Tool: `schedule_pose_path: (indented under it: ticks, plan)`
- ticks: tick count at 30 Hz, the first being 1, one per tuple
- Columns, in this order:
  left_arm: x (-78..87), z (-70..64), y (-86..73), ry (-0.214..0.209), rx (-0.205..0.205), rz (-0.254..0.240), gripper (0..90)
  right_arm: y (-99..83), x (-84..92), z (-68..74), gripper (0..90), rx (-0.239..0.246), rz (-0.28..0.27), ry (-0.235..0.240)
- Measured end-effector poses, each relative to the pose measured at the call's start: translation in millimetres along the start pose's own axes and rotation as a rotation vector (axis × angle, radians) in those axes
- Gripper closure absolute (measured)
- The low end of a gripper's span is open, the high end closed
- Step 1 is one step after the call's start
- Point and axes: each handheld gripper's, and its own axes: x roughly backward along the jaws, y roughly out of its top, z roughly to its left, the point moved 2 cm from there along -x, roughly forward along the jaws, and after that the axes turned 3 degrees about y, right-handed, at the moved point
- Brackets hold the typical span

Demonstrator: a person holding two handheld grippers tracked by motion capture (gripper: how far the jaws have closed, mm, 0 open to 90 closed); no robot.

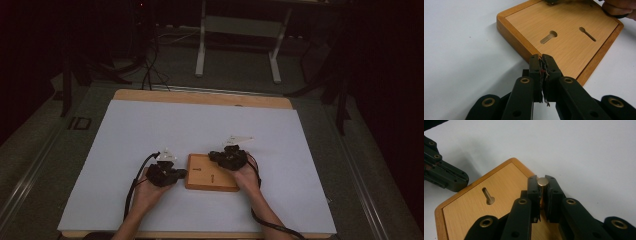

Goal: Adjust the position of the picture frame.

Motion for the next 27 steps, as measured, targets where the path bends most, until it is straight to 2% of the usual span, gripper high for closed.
schedule_pose_path:
  ticks: [8,15,20,27]
  plan:
    - [0.6,0.0,-0.4,-0.010,0.008,0.005,87.7,0.3,-0.7,-1.9,83.7,0.011,-0.003,0.022]
    - [0.3,-0.4,0.4,0.010,-0.015,0.012,87.3,1.2,-1.9,-1.4,83.2,0.031,0.004,0.020]
    - [0.1,0.6,1.4,0.034,-0.022,0.002,83.8,-0.3,-1.0,1.7,79.6,0.060,0.020,-0.021]
    - [3.9,3.4,2.2,0.055,-0.018,-0.030,81.6,-6.3,10.7,-0.9,71.0,0.071,0.030,-0.039]
